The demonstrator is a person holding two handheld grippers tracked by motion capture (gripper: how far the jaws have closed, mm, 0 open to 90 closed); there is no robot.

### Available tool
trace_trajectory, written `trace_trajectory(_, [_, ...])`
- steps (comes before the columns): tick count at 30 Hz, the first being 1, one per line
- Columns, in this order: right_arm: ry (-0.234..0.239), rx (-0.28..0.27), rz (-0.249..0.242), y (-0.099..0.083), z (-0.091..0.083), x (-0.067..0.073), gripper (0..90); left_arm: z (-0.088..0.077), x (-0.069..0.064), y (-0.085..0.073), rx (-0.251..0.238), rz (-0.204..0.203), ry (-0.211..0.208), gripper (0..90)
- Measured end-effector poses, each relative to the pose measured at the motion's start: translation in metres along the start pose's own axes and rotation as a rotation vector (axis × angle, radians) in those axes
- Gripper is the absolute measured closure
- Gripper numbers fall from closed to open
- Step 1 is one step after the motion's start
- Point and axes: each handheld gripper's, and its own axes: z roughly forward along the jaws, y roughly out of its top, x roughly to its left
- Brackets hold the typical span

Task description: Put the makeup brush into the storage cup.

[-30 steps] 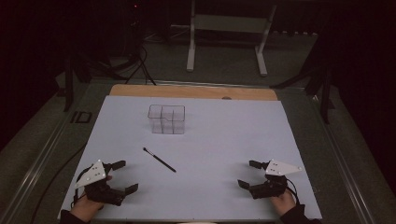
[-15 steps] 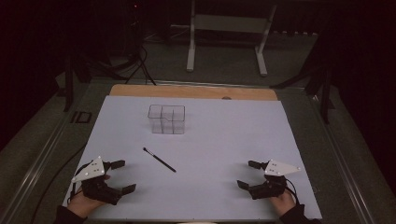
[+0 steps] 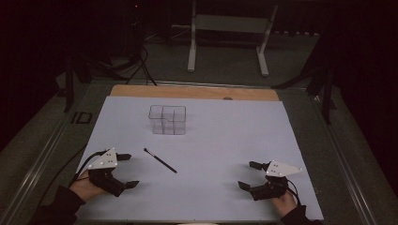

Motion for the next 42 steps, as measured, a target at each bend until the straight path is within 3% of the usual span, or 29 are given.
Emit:
trace_trajectory(6, [0.003, 0.001, 0.001, 0.0, 0.001, 0.001, 10.6, 0.005, 0.016, 0.01, 0.057, 0.045, -0.025, 2.7])
trace_trajectory(16, [0.007, 0.006, 0.003, 0.0, 0.001, 0.001, 10.6, 0.013, 0.037, 0.021, 0.13, 0.079, -0.056, 5.3])
trace_trajectory(23, [0.009, 0.007, 0.003, 0.0, 0.001, 0.0, 10.6, 0.017, 0.044, 0.032, 0.173, 0.143, -0.063, 6.3])
trace_trajectory(31, [0.01, 0.007, 0.004, -0.001, 0.002, 0.0, 10.6, 0.023, 0.053, 0.045, 0.22, 0.175, -0.105, 11.9])
trace_trajectory(42, [0.01, 0.01, 0.004, -0.001, 0.002, 0.0, 10.6, 0.031, 0.061, 0.058, 0.279, 0.263, -0.145, 18.7])
